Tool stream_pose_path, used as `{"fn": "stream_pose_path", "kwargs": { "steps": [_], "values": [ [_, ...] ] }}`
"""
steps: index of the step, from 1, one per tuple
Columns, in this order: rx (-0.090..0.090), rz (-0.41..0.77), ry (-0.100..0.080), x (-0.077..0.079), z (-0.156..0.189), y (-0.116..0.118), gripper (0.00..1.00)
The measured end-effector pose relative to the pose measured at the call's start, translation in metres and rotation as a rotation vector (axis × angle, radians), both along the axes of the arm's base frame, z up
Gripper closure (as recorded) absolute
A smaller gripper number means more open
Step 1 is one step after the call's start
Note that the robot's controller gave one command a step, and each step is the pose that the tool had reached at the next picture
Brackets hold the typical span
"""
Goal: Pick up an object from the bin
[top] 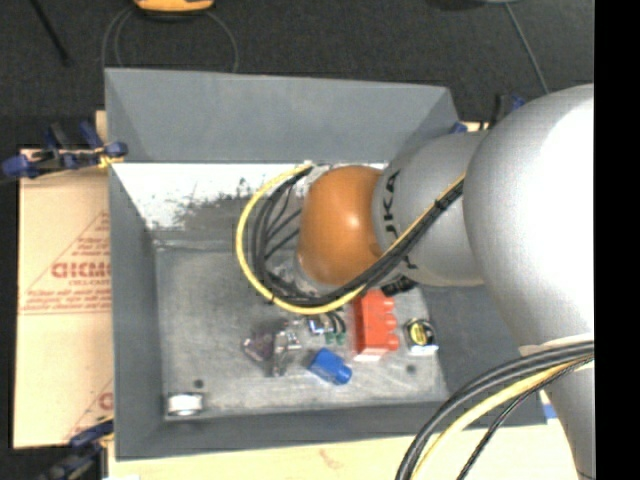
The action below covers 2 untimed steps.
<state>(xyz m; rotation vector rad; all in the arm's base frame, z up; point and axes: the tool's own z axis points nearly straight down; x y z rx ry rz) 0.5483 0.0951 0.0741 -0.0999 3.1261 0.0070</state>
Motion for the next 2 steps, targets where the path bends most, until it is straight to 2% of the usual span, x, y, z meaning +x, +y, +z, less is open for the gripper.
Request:
{"fn": "stream_pose_path", "kwargs": {
  "steps": [1, 2],
  "values": [
    [0.001, 0.001, -0.001, 0.000, 0.001, 0.001, 1.00],
    [-0.007, 0.108, 0.009, 0.008, 0.194, -0.016, 1.00]
  ]
}}
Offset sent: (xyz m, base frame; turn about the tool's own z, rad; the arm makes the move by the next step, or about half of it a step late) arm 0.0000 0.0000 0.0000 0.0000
